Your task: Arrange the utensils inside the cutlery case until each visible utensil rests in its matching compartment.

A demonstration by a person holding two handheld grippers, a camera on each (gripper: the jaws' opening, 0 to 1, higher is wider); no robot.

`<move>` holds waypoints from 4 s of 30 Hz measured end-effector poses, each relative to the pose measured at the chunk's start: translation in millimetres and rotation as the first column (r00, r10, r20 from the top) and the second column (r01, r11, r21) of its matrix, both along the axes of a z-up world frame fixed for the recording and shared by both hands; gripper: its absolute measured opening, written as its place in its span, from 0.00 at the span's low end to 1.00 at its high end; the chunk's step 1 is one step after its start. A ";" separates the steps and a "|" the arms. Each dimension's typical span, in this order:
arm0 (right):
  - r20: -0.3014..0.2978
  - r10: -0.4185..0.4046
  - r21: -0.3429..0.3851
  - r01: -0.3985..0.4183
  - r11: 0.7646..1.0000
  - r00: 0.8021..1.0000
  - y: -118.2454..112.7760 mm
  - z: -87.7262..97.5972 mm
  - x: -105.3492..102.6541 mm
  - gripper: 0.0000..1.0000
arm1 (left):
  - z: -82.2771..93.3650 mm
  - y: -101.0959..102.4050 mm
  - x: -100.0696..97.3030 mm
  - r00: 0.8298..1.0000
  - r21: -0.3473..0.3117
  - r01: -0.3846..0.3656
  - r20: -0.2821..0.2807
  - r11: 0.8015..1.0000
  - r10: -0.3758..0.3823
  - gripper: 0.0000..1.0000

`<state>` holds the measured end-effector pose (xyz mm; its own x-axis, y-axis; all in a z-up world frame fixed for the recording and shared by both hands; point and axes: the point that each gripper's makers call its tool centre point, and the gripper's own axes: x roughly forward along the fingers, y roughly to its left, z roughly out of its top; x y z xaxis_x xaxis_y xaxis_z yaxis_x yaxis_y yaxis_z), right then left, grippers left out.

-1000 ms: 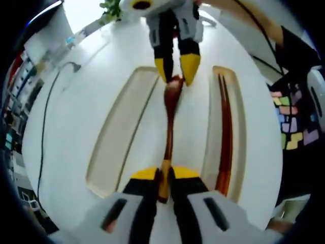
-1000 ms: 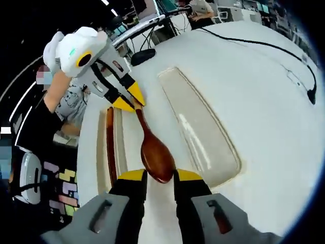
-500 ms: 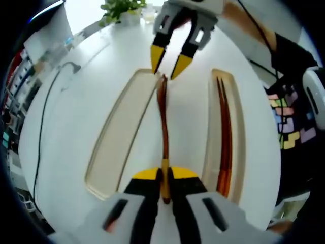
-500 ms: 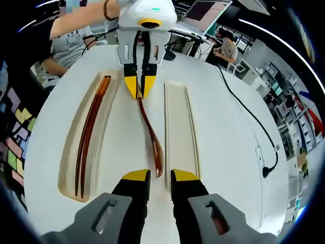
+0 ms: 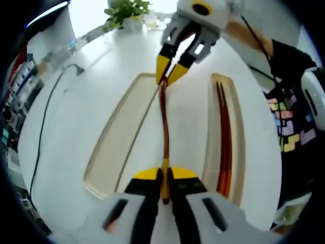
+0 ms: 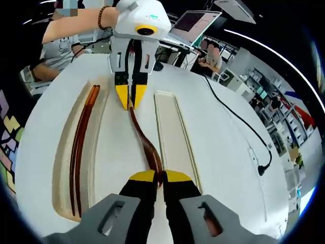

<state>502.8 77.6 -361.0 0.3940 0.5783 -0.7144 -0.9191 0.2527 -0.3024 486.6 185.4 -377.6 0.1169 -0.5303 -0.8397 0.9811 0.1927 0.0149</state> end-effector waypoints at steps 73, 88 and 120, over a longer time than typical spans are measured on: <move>-0.483 -0.114 0.322 0.297 0.899 0.868 -15.2 7.9 -102.0 0.03 | 37.3 13.4 -65.2 0.984 -0.351 -0.096 0.111 0.932 0.143 0.05; -0.431 -0.106 0.263 0.238 0.935 0.896 -19.5 3.1 -113.1 0.04 | 20.9 14.9 -58.6 0.987 -0.321 -0.103 0.087 0.941 0.137 0.05; -0.245 -0.081 0.194 0.130 0.972 0.966 -7.1 4.2 -92.2 0.00 | 21.8 8.4 -57.7 0.984 -0.336 -0.090 0.114 0.938 0.136 0.06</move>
<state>410.6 70.5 -356.8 0.2973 0.6874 -0.6626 -0.9223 0.3863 -0.0130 428.9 193.9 -355.8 0.2911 -0.7504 -0.5935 0.9460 0.3184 0.0613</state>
